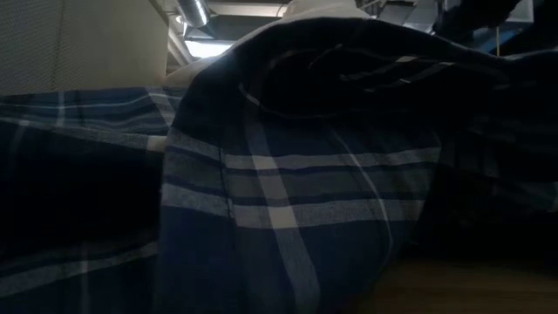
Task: Sort clothes
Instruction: Put the white shirt into the bottom left brown laundry bin
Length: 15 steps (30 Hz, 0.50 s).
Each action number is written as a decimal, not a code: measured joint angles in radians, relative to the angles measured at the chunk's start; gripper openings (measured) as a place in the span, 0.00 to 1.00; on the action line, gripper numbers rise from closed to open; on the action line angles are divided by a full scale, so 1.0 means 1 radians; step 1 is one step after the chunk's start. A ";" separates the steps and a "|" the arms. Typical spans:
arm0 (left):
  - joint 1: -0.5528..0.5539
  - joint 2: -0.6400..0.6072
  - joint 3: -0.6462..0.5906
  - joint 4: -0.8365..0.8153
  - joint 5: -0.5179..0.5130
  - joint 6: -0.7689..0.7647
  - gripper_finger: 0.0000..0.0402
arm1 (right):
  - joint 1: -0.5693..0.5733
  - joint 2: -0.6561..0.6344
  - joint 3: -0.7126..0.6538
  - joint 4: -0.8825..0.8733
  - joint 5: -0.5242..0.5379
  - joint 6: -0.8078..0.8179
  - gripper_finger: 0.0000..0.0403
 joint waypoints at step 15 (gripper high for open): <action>0.032 0.145 -0.001 0.210 0.150 0.122 0.58 | 0.001 0.160 0.094 -0.014 -0.130 -0.160 0.67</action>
